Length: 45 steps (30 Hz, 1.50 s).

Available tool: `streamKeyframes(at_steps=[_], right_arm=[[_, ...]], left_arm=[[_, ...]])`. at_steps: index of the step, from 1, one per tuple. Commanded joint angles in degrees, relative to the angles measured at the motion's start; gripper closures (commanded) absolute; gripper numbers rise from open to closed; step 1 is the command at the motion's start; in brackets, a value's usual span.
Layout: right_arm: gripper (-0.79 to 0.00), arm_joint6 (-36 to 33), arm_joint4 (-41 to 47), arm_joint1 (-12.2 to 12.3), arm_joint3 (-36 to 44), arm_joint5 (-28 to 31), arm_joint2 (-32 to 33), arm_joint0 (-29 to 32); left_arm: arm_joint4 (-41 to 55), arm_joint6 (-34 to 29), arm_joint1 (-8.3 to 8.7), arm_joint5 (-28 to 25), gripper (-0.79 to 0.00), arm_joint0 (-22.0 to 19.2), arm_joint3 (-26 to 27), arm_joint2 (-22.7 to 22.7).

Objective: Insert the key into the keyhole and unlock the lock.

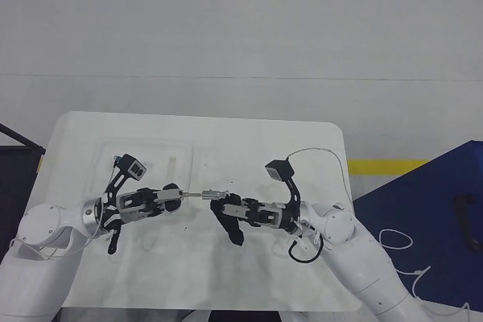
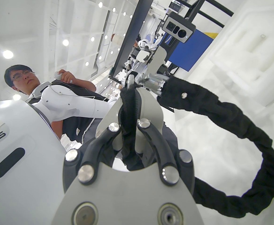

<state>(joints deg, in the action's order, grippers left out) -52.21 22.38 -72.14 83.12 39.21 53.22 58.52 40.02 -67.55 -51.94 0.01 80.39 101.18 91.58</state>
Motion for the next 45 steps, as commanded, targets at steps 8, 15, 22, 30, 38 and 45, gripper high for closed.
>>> streamKeyframes(at_steps=[8,15,22,30,38,45], right_arm=[[0.000,-0.50,-0.40,-0.06,-0.02,0.29,-0.19,-0.22],[0.000,-0.67,-0.19,-0.02,-0.09,0.42,0.03,-0.22],[0.000,-1.27,-0.12,0.02,-0.17,0.48,0.11,-0.29],[0.000,-1.80,-0.02,0.11,-0.24,0.59,0.27,-0.15],[0.000,-2.92,0.78,0.13,-0.72,0.47,-0.14,0.13],[0.000,-4.83,1.64,0.09,-1.34,0.20,-0.75,-0.35]], left_arm=[[0.01,-0.14,0.01,0.54,0.000,-0.25,0.19,-0.32],[-0.39,0.27,0.04,0.54,0.000,-0.49,-0.15,-0.24],[-1.51,0.52,0.06,0.63,0.000,-0.59,-0.14,-0.79],[-1.32,0.59,0.07,0.15,0.000,-0.36,0.33,-0.58],[-0.72,-0.17,0.34,0.04,0.000,0.87,0.33,1.92],[-2.18,-3.24,0.73,0.21,0.000,1.79,-0.14,3.44]])
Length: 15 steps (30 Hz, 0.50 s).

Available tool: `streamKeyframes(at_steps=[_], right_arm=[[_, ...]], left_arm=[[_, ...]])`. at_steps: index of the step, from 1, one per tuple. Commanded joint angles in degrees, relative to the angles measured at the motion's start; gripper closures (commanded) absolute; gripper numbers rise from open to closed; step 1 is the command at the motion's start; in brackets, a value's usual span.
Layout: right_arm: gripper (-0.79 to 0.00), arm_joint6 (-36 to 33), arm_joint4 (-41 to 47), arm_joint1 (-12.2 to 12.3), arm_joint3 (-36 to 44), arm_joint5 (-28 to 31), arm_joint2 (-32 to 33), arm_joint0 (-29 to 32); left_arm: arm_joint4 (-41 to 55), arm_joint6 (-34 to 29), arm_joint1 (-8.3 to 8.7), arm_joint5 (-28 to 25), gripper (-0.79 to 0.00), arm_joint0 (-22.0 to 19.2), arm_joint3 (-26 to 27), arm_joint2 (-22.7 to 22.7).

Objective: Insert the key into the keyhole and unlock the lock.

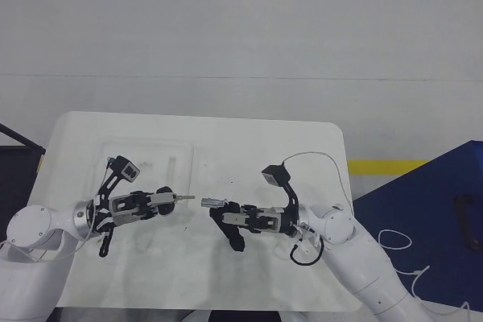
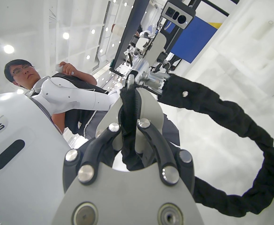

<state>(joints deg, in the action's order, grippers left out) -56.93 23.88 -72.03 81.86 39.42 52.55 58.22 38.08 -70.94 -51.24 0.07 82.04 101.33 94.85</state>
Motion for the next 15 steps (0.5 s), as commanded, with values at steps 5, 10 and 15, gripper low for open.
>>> streamKeyframes(at_steps=[5,10,15], right_arm=[[0.000,-0.06,1.14,-0.10,-0.64,-0.35,-0.21,-0.22],[0.000,-0.06,1.14,-0.10,-0.64,-0.35,-0.21,-0.22],[0.000,-0.06,1.14,-0.10,-0.64,-0.35,-0.21,-0.22]], left_arm=[[2.36,-1.31,0.04,0.67,0.000,0.62,-0.64,0.48],[2.36,-1.31,0.04,0.67,0.000,0.62,-0.64,0.48],[2.36,-1.31,0.04,0.67,0.000,0.62,-0.64,0.48]])
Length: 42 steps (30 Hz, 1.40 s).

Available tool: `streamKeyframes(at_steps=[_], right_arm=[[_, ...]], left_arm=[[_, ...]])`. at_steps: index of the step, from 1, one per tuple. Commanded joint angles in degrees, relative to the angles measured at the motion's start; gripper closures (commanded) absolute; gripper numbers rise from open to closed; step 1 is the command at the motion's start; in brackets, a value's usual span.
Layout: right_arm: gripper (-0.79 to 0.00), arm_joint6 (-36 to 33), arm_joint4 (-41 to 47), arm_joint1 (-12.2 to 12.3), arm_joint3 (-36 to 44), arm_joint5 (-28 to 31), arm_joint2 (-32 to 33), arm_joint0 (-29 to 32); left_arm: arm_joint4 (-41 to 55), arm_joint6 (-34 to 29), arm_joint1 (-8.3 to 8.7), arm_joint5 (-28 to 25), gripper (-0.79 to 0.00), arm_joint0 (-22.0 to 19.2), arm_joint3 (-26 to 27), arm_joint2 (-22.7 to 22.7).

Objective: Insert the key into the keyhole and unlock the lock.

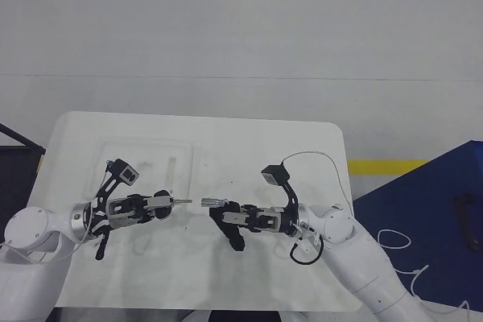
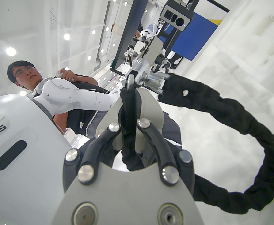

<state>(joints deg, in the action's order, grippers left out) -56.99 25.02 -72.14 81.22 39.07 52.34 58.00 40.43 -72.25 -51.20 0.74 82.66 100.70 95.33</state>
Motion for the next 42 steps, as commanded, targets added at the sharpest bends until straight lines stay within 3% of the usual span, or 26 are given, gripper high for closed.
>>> streamKeyframes(at_steps=[1,7,42], right_arm=[[0.000,0.00,0.00,0.00,0.00,0.00,0.00,0.00],[0.000,2.03,-1.50,0.11,2.14,-1.34,0.29,1.23],[0.000,-0.30,-1.61,0.23,2.23,-2.35,-0.05,0.73]], left_arm=[[0.00,0.00,0.00,0.00,0.000,0.00,0.00,0.00],[-0.92,1.00,-0.02,0.44,0.000,0.70,1.18,-0.80],[-3.92,0.27,0.48,0.58,0.000,0.54,2.43,-1.53]])
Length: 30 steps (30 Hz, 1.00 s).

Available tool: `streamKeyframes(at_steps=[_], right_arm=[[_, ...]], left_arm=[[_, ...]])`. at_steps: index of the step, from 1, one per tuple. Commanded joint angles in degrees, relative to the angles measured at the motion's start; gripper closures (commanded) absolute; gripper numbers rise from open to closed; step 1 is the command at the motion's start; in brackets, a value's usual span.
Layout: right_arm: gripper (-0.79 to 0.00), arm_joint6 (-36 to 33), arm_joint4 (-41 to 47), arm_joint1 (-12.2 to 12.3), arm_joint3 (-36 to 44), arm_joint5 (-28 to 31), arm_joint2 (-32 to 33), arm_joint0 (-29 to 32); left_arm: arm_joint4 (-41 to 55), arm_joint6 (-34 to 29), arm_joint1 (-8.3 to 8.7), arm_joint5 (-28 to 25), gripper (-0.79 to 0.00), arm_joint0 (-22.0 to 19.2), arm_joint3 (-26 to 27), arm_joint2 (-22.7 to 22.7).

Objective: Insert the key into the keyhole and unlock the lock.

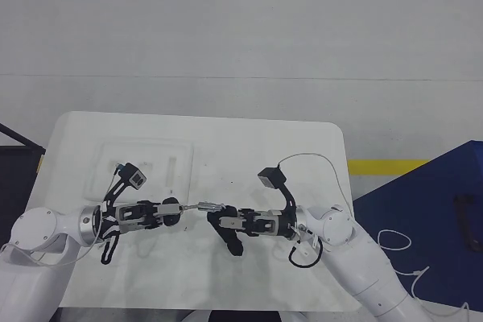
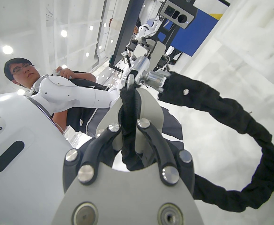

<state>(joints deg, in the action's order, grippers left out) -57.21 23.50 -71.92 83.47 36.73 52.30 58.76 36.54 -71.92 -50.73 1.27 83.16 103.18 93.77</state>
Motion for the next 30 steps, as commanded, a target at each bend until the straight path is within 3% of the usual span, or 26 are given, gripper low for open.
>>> streamKeyframes(at_steps=[1,18,30], right_arm=[[0.000,-0.22,-0.29,0.01,0.03,-0.02,-0.07,-0.06],[0.000,-2.20,-0.25,0.16,0.27,-0.67,-0.33,-0.31],[0.000,-3.45,-0.96,0.22,0.44,-1.04,-0.88,-0.60]], left_arm=[[-0.07,-0.18,0.04,0.07,0.000,0.07,-0.07,0.04],[-0.50,-3.73,0.54,0.73,0.000,0.17,-0.23,0.42],[-2.28,-7.62,1.16,1.90,0.000,-2.64,-1.54,0.16]])
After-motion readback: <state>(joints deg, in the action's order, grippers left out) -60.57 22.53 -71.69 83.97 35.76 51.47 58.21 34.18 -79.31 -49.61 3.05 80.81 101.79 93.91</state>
